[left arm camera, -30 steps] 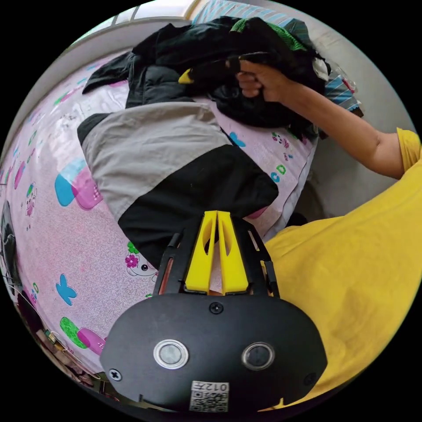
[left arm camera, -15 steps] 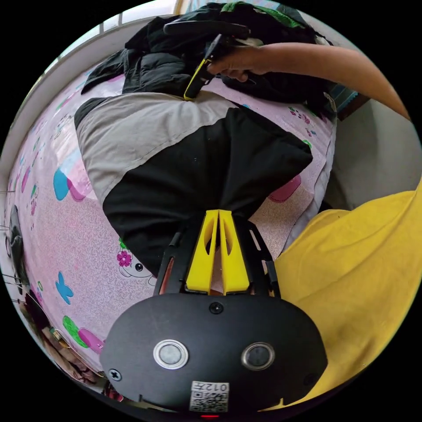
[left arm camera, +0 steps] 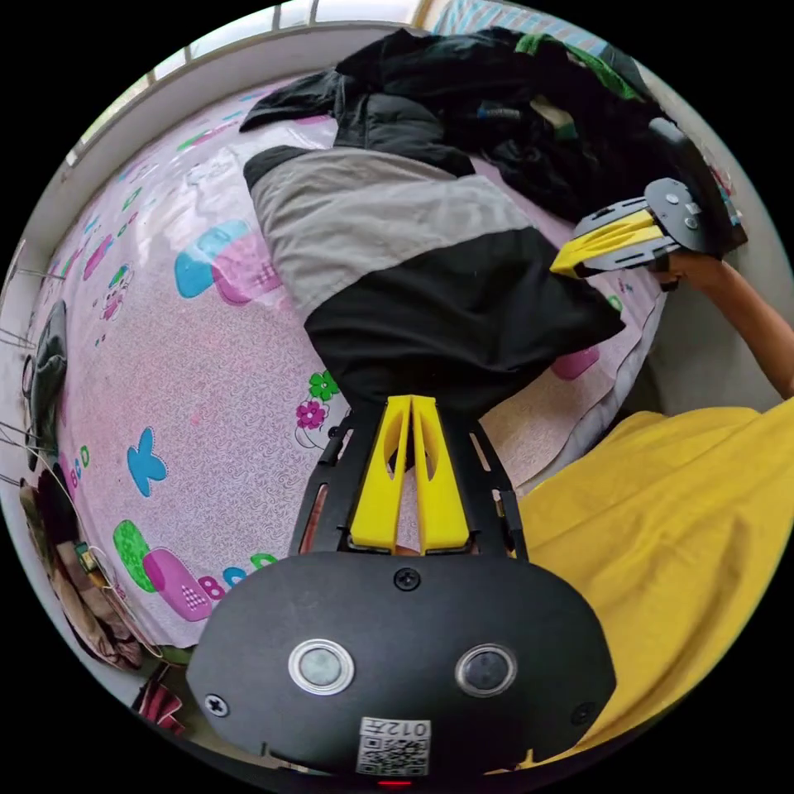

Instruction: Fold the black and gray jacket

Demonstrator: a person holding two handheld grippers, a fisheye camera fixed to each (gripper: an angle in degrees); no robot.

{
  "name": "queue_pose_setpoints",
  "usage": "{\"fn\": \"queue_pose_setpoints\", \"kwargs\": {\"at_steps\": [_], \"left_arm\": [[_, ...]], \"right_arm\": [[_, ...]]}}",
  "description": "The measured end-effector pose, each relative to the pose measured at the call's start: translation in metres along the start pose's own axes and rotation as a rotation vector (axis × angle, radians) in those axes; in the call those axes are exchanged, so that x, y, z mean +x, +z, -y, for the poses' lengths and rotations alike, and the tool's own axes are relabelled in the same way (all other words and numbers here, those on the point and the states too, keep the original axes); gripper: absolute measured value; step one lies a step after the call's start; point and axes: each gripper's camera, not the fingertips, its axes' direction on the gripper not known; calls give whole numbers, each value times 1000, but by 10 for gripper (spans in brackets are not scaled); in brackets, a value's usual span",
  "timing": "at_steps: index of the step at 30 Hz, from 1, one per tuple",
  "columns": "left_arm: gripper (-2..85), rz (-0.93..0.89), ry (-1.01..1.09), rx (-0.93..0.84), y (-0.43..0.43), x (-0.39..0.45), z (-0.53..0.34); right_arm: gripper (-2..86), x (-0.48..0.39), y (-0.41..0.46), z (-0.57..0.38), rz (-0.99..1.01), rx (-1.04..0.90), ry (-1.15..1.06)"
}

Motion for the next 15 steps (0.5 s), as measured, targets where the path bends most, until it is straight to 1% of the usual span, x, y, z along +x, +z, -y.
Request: {"fn": "queue_pose_setpoints", "kwargs": {"at_steps": [2, 3, 5, 9, 11, 13, 15], "left_arm": [[-2, 17, 32, -11, 4, 3, -1], [-2, 25, 56, -15, 5, 5, -2], [-2, 39, 89, -21, 8, 8, -5], [-2, 69, 91, -3, 10, 12, -13], [-2, 77, 106, -15, 7, 13, -14], [-2, 62, 95, -17, -1, 10, -16], [-2, 31, 119, 52, -19, 11, -18]], "right_arm": [[0, -4, 15, -3, -84, -40, -6], [0, -2, 19, -3, -83, -51, 3], [0, 7, 23, 1, -6, -59, 50], [0, 13, 18, 3, 68, -71, 74], [0, 17, 5, 0, 94, -75, 146], [0, 10, -14, -7, 31, -28, 148], [0, -1, -32, -12, 13, 39, 110]]}}
